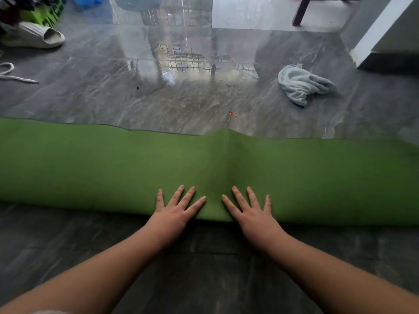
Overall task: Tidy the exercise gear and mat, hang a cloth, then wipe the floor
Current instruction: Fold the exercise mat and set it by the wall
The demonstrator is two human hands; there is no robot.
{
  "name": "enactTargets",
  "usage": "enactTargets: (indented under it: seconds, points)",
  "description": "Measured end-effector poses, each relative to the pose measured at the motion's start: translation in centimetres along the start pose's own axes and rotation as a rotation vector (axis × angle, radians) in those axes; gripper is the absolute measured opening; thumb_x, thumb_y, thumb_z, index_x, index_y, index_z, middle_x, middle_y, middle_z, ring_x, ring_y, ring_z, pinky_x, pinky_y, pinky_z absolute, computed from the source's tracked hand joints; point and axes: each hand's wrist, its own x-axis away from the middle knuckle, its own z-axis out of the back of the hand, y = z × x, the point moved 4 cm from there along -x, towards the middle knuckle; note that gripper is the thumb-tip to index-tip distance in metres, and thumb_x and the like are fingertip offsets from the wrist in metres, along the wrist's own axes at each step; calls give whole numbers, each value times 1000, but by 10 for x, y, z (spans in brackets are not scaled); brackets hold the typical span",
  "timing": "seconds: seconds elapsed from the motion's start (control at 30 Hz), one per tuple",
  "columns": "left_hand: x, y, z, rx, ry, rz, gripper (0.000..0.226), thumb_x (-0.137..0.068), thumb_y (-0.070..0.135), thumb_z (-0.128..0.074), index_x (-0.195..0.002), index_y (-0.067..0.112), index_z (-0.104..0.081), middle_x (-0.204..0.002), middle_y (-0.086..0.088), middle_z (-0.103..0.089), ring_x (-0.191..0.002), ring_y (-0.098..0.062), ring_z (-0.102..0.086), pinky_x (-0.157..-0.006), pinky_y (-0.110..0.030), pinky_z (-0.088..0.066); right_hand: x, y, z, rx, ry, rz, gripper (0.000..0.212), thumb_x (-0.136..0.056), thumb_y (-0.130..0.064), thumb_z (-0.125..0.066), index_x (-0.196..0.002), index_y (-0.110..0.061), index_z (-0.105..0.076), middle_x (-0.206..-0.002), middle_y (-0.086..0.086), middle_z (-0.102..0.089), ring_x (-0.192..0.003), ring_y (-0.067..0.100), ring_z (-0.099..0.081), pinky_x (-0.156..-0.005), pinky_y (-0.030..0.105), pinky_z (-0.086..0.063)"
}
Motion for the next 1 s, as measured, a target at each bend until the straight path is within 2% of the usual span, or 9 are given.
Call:
enactTargets:
  seconds: [0.1,0.23,0.33,0.47,0.57,0.63,0.7,0.9,1.0]
  points:
    - [18,16,-11,-17,-40,10,89,-96,5,-38,-148,43,23,-160,0,28,-146,-32,27,-107,-77,7,23,-12,-23,-16,-12,-35,90,-97,-11,-41,-146,-41,28,-149,-4,42,-146,38,27,-102,80,6]
    - [26,35,-37,-11,-73,10,92,-94,8,-42,-148,44,23,-161,1,27,-147,-30,26,-108,-76,6,42,-16,-52,-10,-42,-69,89,-97,-13,-42,-148,-40,25,-159,-4,33,-146,37,26,-101,81,8]
    - [20,43,-51,46,-79,25,90,-91,19,-44,-148,46,21,-162,2,26,-147,-27,27,-109,-74,7,46,-5,-60,-35,-79,-64,89,-93,-11,-41,-150,-41,21,-160,-6,29,-147,31,26,-106,76,9]
    - [15,54,-44,136,-52,51,85,-88,36,-43,-151,44,13,-163,1,21,-147,-25,25,-112,-69,9,54,15,-58,-105,-19,-21,87,-87,-32,-47,-155,-38,8,-165,-5,14,-151,23,13,-117,64,4]
    - [7,69,-28,140,41,-10,76,-94,43,-38,-152,43,11,-164,2,17,-148,-22,23,-115,-65,9,64,34,-53,-168,85,-47,76,-89,-48,-34,-156,-33,-1,-166,-5,5,-152,19,7,-121,55,2]
    - [-6,84,-13,152,89,-36,73,-97,43,-36,-152,42,12,-164,2,16,-149,-22,22,-116,-64,7,73,53,-51,-208,155,-128,73,-88,-53,-17,-157,-32,-5,-166,-6,1,-152,17,4,-122,53,0]
    - [-24,105,2,157,121,-65,72,-98,41,-35,-153,40,12,-165,1,14,-149,-22,21,-117,-63,6,86,79,-53,-249,230,-239,76,-86,-54,-9,-157,-28,-11,-166,-5,-6,-152,18,-2,-121,52,-4]
    - [-73,208,40,150,169,-248,74,-98,38,-36,-153,39,13,-164,0,15,-149,-23,22,-118,-60,8,146,172,-83,-407,367,-657,78,-87,-54,-11,-156,-19,-21,-164,1,-18,-151,24,-14,-119,52,-16]
    - [-94,268,50,135,190,-342,74,-98,40,-36,-153,39,14,-164,0,15,-149,-24,21,-118,-60,6,177,212,-105,-475,441,-831,71,-91,-50,-26,-154,-17,-28,-163,4,-22,-149,27,-18,-119,51,-18]
